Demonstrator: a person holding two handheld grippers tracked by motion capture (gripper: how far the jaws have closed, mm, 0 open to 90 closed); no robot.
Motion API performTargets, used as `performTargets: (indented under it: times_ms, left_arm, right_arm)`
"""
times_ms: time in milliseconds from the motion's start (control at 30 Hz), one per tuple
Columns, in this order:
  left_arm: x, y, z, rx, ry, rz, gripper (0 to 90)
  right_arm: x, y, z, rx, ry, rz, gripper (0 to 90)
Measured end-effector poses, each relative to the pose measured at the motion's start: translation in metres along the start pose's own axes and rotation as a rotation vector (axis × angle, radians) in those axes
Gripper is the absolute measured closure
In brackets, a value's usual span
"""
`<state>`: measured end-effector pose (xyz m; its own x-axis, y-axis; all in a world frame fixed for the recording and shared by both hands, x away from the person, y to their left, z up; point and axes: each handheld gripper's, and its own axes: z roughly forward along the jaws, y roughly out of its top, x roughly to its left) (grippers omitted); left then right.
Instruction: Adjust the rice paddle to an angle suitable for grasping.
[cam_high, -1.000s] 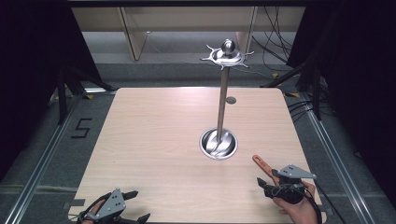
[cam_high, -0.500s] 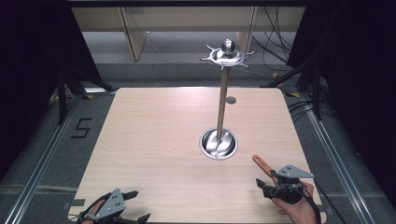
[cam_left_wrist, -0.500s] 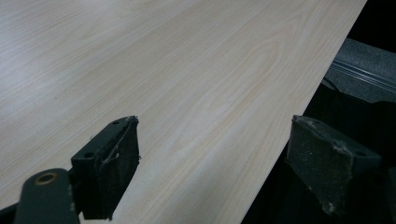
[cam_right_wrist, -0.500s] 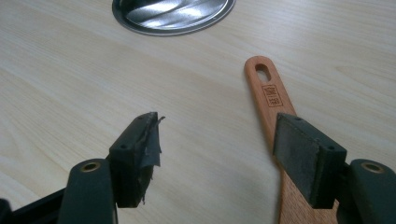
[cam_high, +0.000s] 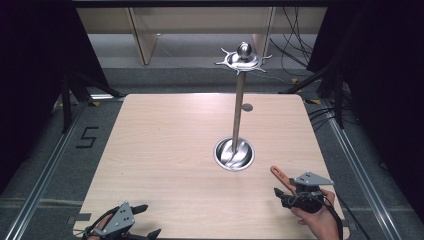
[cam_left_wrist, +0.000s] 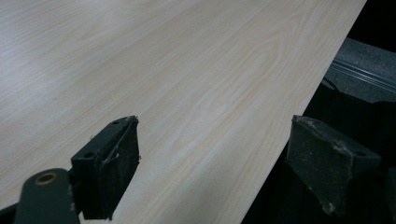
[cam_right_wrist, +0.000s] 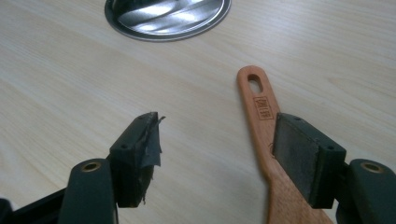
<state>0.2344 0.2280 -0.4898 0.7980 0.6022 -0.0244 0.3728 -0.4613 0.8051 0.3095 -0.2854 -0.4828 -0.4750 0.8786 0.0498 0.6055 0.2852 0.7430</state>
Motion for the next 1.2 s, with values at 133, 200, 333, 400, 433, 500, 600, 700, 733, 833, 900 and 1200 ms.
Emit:
performTargets:
  times_ms: [133,200,333,400,433,500,600,700,733,833,900,1200]
  left_arm:
    - [-0.001,0.000,0.002,-0.014,0.004,-0.013,16.3]
    - [-0.001,-0.001,0.002,-0.016,0.005,-0.014,16.3]
    - [-0.001,-0.001,0.002,-0.008,0.001,-0.013,16.3]
    - [-0.002,-0.001,0.003,-0.017,-0.010,-0.027,16.3]
    - [-0.002,0.000,0.002,-0.012,-0.015,-0.026,16.3]
    - [-0.002,-0.001,0.002,-0.015,-0.013,-0.028,16.3]
    - [0.000,-0.001,0.002,-0.009,-0.004,-0.012,16.3]
    - [-0.001,0.000,0.002,-0.004,-0.009,-0.017,16.3]
    - [-0.003,-0.001,0.003,-0.030,-0.010,-0.033,16.3]
    - [-0.002,-0.001,0.003,-0.038,-0.008,-0.032,16.3]
    - [-0.002,-0.001,0.003,-0.037,-0.007,-0.031,16.3]
    - [-0.002,-0.001,0.003,-0.034,-0.009,-0.033,16.3]
  right_arm:
    - [-0.009,0.003,0.003,0.000,-0.013,-0.047,33.8]
    - [-0.011,0.006,0.003,0.024,-0.011,-0.037,33.7]
    - [-0.012,0.012,0.002,0.066,-0.013,-0.005,33.7]
    - [-0.018,0.013,0.004,0.045,-0.016,-0.065,33.8]
    - [-0.020,0.015,0.004,0.052,-0.001,-0.086,33.8]
    - [-0.022,0.017,0.003,0.060,-0.002,-0.087,33.6]
    - [-0.024,0.020,0.001,0.127,-0.003,-0.064,33.4]
    - [-0.029,0.024,0.004,0.188,0.017,-0.037,30.0]
    - [-0.029,0.024,0.007,0.180,0.017,-0.029,30.1]
    - [-0.026,0.028,0.010,0.234,0.020,0.017,31.1]
    - [-0.030,0.030,0.014,0.243,0.017,-0.022,32.3]
    - [-0.040,0.038,0.023,0.309,0.017,-0.065,39.7]
